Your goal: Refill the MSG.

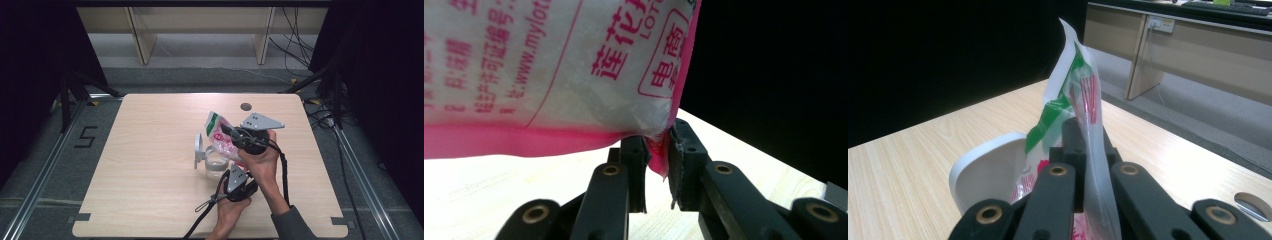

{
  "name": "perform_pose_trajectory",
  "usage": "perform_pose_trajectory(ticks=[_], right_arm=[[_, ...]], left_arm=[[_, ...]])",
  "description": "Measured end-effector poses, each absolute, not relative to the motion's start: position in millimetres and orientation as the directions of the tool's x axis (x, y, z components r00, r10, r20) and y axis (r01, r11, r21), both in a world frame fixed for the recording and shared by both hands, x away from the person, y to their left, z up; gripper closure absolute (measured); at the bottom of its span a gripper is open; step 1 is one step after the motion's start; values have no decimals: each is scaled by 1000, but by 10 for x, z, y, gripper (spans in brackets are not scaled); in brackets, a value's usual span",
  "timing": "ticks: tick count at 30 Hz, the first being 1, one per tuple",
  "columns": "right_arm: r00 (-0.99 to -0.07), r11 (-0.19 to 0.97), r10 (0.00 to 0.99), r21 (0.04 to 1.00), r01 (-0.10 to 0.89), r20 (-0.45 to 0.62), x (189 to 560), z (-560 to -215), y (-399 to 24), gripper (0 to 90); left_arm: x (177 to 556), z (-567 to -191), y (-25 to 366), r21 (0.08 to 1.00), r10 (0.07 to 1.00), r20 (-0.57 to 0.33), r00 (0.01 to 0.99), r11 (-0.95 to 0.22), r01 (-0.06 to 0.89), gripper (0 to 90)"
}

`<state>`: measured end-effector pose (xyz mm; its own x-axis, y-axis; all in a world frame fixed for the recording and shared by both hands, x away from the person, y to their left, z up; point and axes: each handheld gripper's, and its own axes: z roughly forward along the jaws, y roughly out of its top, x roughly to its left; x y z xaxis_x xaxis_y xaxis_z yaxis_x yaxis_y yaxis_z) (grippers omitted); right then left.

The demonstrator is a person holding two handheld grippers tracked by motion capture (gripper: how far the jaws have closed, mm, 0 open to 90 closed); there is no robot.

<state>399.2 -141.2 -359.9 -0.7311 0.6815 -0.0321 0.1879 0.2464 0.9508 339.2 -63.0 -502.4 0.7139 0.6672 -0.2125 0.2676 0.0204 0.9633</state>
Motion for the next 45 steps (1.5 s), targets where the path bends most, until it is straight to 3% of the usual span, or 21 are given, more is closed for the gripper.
perform_pose_trajectory(ticks=[45], right_arm=[[-725,240,688,949,205,-18,3994,-3649,-1357,900]], left_arm=[[3393,-5037,-647,962,663,-223,715,30,273,781]])
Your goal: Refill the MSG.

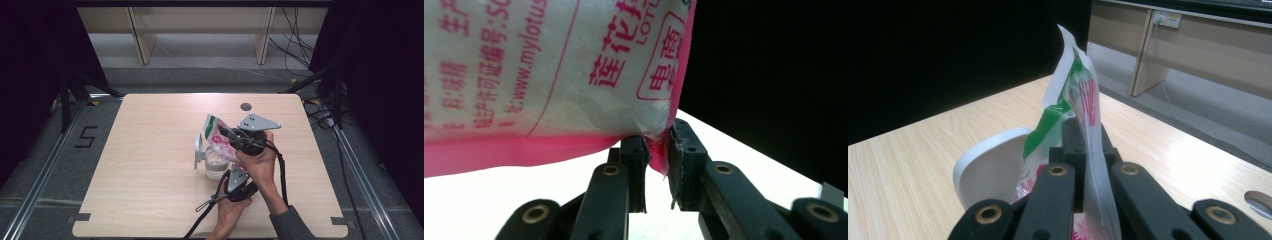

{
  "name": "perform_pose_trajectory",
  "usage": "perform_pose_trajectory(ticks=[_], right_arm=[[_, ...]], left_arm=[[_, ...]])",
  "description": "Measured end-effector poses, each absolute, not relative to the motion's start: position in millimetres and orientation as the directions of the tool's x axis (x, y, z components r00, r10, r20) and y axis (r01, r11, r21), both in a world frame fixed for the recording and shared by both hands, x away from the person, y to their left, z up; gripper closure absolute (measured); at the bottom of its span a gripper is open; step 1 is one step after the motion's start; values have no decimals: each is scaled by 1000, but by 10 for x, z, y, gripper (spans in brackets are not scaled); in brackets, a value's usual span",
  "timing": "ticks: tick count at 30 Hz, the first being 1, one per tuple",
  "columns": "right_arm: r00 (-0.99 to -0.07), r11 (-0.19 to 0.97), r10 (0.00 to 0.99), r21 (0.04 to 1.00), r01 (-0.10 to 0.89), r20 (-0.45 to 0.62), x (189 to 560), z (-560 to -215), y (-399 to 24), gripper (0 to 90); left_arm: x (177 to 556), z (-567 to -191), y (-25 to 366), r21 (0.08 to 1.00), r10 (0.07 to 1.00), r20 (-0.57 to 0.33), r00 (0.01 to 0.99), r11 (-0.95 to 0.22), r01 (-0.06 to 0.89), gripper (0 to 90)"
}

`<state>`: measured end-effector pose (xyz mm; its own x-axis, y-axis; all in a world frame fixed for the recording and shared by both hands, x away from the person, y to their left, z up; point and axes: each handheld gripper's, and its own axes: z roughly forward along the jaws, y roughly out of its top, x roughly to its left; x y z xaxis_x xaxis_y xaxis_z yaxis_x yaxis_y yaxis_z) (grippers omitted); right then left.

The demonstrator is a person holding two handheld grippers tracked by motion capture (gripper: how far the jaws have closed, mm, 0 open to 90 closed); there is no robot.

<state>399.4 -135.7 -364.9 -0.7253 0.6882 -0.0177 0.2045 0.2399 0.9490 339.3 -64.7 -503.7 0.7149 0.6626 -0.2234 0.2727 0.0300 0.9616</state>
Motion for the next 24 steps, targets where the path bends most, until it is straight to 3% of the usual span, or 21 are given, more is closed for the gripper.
perform_pose_trajectory(ticks=[8,9,24], right_arm=[[-737,252,675,946,202,-23,4018,-3646,-1375,900],[-732,226,681,944,239,22,3998,-3650,-1365,900],[-736,254,677,944,212,-16,4001,-3637,-1366,900]], left_arm=[[3408,-5029,-649,961,659,-221,719,21,276,781],[3407,-5031,-653,962,659,-219,720,21,274,781],[3413,-5031,-650,961,658,-227,718,30,276,781]])
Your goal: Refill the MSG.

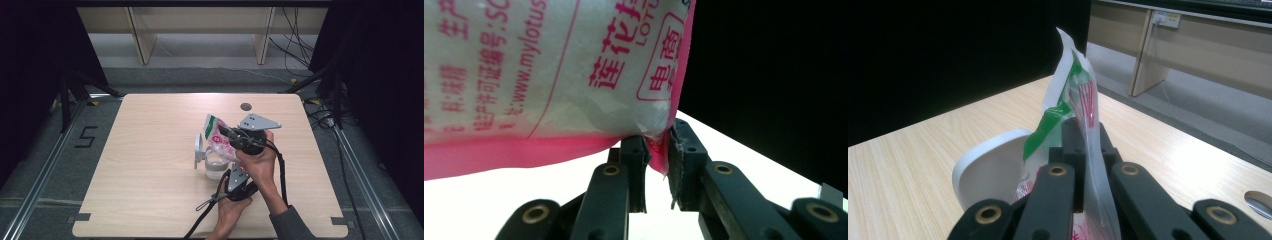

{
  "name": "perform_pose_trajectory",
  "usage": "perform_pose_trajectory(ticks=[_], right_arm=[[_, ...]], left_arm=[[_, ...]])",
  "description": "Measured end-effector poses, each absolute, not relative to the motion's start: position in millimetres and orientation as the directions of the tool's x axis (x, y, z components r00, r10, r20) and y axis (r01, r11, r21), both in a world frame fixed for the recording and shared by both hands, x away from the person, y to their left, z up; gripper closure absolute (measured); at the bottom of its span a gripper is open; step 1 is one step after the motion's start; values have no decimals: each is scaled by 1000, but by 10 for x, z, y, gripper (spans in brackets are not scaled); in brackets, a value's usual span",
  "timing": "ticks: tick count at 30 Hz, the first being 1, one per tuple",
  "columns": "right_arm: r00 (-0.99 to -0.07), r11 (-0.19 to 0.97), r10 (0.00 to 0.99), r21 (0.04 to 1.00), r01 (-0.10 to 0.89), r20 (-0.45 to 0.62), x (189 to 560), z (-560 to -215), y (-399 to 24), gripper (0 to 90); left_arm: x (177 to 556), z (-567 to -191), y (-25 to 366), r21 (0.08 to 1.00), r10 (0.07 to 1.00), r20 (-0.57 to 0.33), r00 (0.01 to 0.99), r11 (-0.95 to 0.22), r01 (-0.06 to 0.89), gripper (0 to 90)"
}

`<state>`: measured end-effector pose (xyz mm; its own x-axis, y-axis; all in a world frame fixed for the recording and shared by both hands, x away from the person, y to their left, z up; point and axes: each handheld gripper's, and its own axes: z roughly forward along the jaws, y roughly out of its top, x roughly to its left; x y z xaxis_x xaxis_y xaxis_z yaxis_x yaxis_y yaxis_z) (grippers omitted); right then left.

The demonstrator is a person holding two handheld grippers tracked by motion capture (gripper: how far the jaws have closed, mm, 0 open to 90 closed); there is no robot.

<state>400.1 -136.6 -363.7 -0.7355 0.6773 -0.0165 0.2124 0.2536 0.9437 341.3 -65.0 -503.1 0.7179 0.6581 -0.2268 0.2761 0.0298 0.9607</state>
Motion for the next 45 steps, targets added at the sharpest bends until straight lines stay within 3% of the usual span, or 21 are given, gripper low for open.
perform_pose_trajectory(ticks=[14,44,45], right_arm=[[-748,273,663,944,187,-44,4012,-3652,-1315,900],[-745,254,667,937,239,9,4008,-3655,-1295,900],[-748,256,664,939,227,0,4017,-3656,-1297,900]], left_arm=[[3425,-5032,-647,962,655,-229,721,37,272,782],[3426,-5019,-643,962,651,-229,724,38,270,783],[3413,-5016,-685,956,641,-273,718,99,275,783]])
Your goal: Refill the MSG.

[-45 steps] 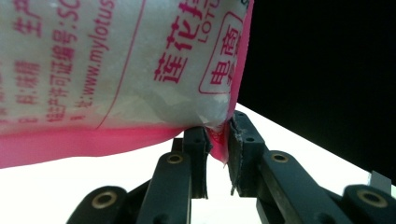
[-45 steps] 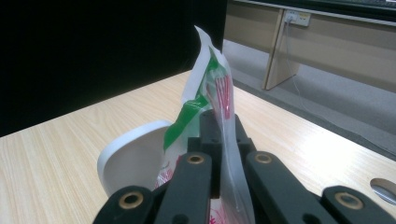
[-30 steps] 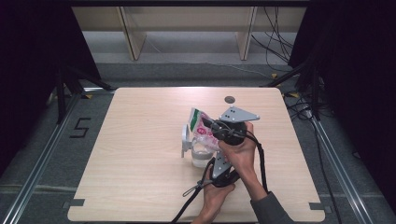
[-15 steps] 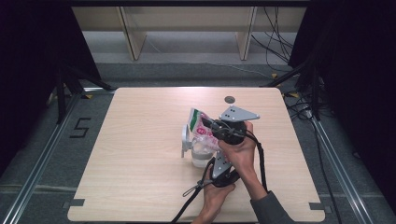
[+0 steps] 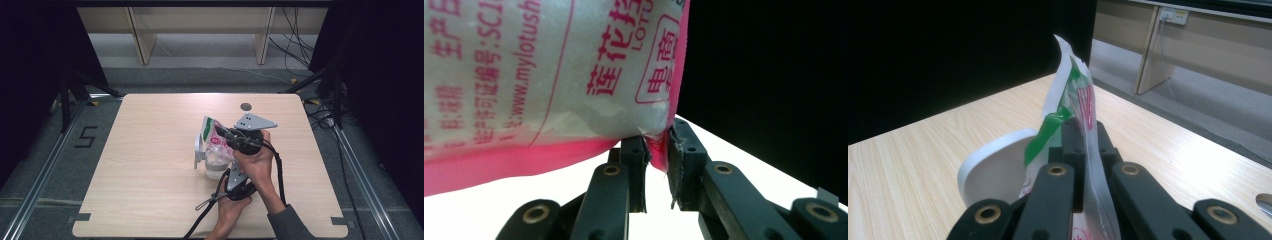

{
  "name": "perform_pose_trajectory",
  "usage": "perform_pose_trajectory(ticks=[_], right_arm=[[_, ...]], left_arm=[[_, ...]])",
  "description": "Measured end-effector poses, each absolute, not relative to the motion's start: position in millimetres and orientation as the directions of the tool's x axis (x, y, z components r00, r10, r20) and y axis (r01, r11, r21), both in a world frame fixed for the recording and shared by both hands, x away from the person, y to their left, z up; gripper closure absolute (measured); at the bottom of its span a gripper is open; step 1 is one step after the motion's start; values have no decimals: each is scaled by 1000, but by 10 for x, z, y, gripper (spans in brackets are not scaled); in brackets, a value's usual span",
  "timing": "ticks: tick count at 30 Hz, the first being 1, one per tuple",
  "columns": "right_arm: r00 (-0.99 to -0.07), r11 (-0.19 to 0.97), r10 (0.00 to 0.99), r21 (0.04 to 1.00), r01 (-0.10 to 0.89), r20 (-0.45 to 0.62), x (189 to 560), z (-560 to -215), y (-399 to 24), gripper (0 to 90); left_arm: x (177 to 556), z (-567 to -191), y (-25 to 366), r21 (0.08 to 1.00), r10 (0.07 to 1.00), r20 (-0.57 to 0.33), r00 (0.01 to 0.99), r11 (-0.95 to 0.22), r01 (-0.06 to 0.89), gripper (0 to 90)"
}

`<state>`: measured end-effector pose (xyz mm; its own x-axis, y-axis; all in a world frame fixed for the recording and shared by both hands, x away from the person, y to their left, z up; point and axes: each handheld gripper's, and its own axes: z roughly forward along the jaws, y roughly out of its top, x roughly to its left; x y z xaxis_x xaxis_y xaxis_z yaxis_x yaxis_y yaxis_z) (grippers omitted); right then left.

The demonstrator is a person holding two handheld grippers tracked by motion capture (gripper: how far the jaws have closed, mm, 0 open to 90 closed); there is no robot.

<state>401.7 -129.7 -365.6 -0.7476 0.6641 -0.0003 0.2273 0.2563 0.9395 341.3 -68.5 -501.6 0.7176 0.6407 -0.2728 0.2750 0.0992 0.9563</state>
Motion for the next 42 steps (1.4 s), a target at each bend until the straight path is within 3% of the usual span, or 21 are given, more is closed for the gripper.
perform_pose_trajectory(ticks=[1,2,3,4,6,7,8,10,23,24,25,26,28,31,33,42], right_arm=[[-756,253,655,940,229,7,4019,-3656,-1291,900],[-758,257,653,941,221,-1,4023,-3653,-1292,900],[-757,261,653,942,211,-11,4027,-3651,-1297,900],[-758,259,652,942,215,-7,4026,-3653,-1294,900],[-761,254,648,941,225,7,4019,-3654,-1285,900],[-761,256,649,940,226,6,4018,-3649,-1286,900],[-760,260,649,941,216,-5,4022,-3645,-1292,900],[-753,258,658,938,234,7,4006,-3645,-1284,900],[-758,260,653,940,222,-1,4001,-3643,-1264,900],[-765,256,644,939,229,11,4005,-3644,-1263,900],[-757,254,653,940,227,6,4000,-3644,-1263,900],[-756,254,655,940,228,6,3999,-3645,-1262,900],[-761,257,648,937,235,13,3997,-3641,-1268,900],[-763,259,646,938,229,8,4011,-3645,-1278,900],[-764,259,645,939,225,5,4015,-3643,-1280,900],[-764,252,645,941,226,12,4016,-3640,-1286,900]], left_arm=[[3409,-5014,-702,953,637,-291,714,124,277,783],[3424,-5015,-641,963,652,-228,723,40,267,783],[3425,-5014,-640,962,651,-229,724,39,269,783],[3411,-5012,-697,953,638,-287,714,118,278,783],[3411,-5013,-704,954,633,-290,718,129,272,783],[3423,-5015,-648,964,647,-230,727,49,262,783],[3426,-5011,-638,963,650,-227,725,38,267,783],[3412,-5008,-698,953,636,-290,715,123,276,783],[3421,-5003,-704,954,632,-292,718,135,269,783],[3448,-5001,-589,967,660,-171,731,-29,252,783],[3450,-5001,-589,967,657,-172,734,-29,253,783],[3425,-5004,-693,957,632,-278,723,115,267,783],[3419,-5003,-707,954,631,-290,720,132,269,782],[3419,-5004,-711,953,629,-292,720,130,272,782],[3434,-5006,-643,966,646,-218,732,34,257,782],[3427,-5000,-645,966,646,-216,733,32,257,782]])
